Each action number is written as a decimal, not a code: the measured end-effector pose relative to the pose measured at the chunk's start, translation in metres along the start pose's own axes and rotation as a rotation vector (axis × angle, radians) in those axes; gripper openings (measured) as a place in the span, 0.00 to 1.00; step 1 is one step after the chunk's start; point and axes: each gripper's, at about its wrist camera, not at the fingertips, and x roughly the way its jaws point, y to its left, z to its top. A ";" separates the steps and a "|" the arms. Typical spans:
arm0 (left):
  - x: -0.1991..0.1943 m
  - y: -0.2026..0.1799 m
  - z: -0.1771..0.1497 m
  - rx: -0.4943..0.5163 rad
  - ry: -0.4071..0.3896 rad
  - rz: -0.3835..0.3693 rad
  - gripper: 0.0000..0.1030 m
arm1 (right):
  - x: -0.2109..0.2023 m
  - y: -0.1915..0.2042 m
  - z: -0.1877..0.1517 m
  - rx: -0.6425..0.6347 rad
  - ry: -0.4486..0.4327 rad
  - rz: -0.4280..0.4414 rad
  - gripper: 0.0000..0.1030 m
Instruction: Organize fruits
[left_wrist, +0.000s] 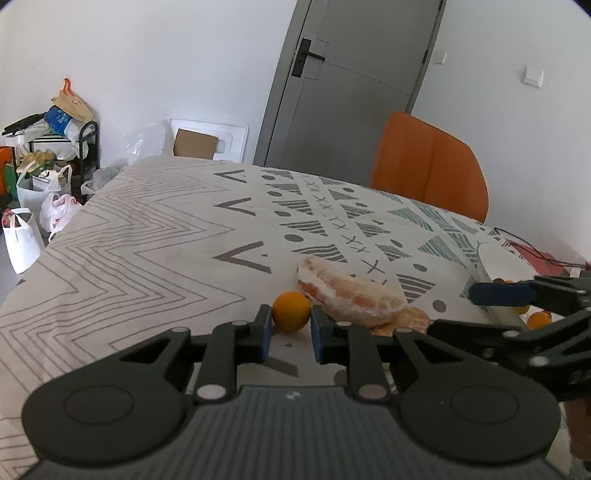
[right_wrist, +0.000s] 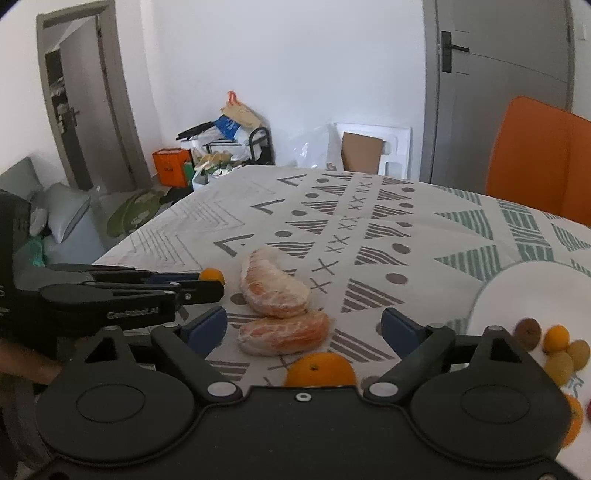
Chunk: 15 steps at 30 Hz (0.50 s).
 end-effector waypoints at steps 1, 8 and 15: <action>-0.002 0.000 0.001 -0.001 -0.006 0.001 0.20 | 0.003 0.003 0.001 -0.010 0.005 0.001 0.87; -0.008 0.003 0.005 -0.018 -0.028 0.007 0.20 | 0.020 0.008 0.008 -0.034 0.040 0.001 0.86; -0.010 0.006 0.007 -0.024 -0.037 0.013 0.20 | 0.033 0.008 0.008 -0.048 0.124 0.020 0.58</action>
